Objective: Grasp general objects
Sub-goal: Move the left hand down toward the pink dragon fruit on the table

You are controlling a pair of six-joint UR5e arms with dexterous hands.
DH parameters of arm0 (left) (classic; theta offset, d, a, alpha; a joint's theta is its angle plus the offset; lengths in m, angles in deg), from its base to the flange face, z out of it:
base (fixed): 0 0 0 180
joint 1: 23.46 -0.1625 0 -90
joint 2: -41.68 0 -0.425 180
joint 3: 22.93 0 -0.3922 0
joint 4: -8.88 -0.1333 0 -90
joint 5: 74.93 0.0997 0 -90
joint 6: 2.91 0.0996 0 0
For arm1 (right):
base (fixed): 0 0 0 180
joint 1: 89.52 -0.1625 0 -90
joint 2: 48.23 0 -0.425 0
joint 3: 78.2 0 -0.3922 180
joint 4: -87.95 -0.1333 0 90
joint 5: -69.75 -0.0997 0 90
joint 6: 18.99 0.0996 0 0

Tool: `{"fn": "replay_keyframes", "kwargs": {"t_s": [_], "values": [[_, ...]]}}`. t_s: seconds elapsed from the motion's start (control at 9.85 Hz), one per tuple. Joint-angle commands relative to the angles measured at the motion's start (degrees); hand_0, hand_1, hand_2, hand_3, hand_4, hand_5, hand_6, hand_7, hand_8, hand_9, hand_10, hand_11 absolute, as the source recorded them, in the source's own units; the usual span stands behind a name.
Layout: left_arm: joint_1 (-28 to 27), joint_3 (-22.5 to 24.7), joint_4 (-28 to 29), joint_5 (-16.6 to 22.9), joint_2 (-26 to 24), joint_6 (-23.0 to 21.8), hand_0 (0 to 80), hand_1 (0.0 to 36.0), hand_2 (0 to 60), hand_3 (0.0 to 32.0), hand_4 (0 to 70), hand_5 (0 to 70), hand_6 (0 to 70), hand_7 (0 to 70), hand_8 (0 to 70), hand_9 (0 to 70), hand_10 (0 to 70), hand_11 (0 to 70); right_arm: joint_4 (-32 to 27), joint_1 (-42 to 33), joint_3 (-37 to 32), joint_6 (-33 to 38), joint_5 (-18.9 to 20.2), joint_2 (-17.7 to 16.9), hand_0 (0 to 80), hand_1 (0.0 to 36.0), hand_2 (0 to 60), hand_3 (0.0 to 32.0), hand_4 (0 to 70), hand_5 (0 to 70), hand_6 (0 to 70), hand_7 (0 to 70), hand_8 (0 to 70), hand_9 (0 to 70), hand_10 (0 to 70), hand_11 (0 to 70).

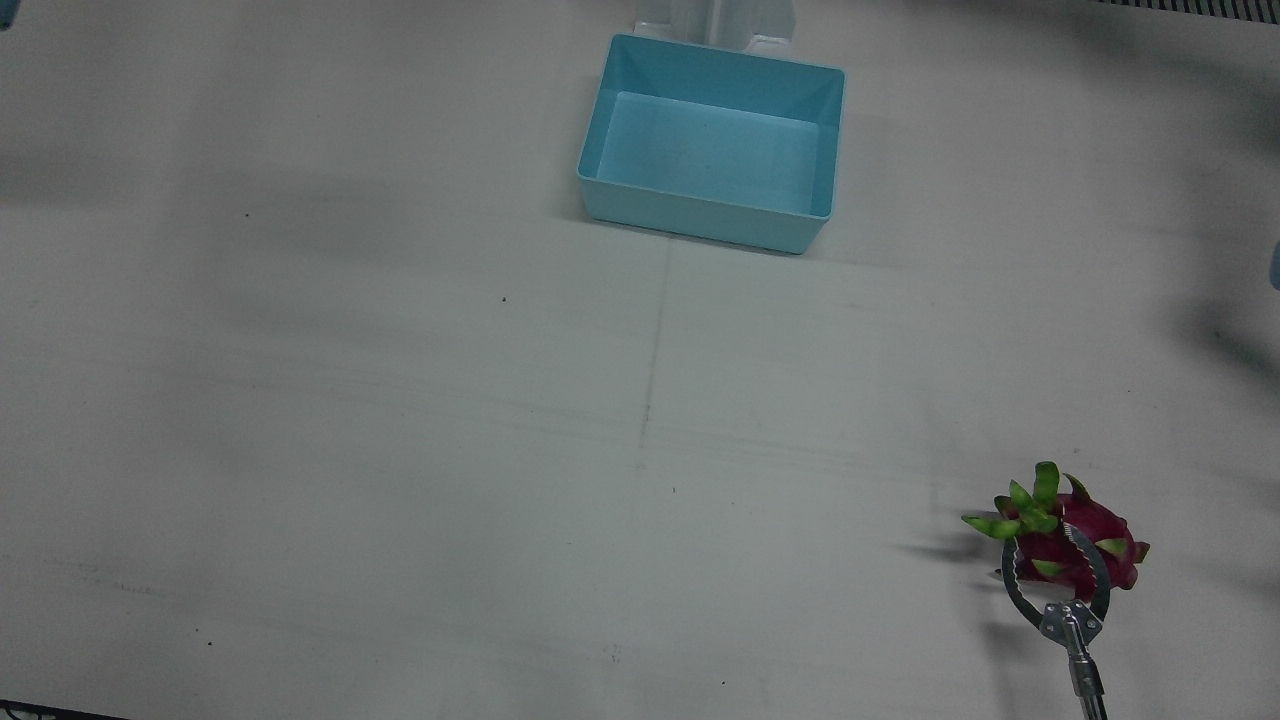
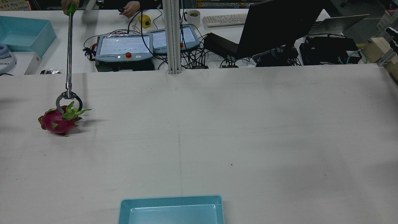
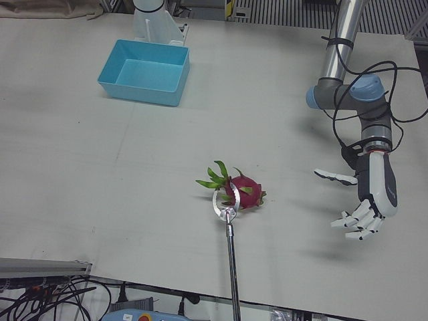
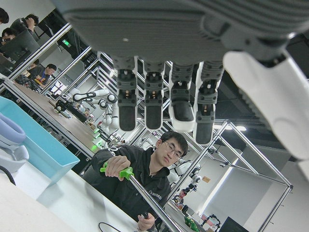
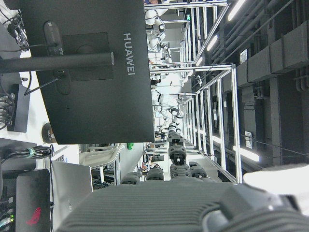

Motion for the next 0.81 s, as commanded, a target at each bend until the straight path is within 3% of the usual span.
{"fn": "replay_keyframes", "kwargs": {"t_s": [0.0,0.71], "values": [[0.0,-0.1,0.0,0.0,-0.1,0.1,44.2,0.0,0.0,0.0,33.6,22.0,43.9,62.0,24.1,36.5,24.6,35.6,0.0,0.0,0.0,0.0,0.0,0.0,0.0,0.0,0.0,0.0,0.0,0.0,0.0,0.0,0.0,0.0,0.0,0.0],[-0.1,0.6,-0.1,0.0,-1.4,2.6,44.4,0.0,0.0,0.0,34.1,21.8,44.4,62.7,24.8,37.4,26.3,38.1,0.0,0.0,0.0,0.0,0.0,0.0,0.0,0.0,0.0,0.0,0.0,0.0,0.0,0.0,0.0,0.0,0.0,0.0]]}}
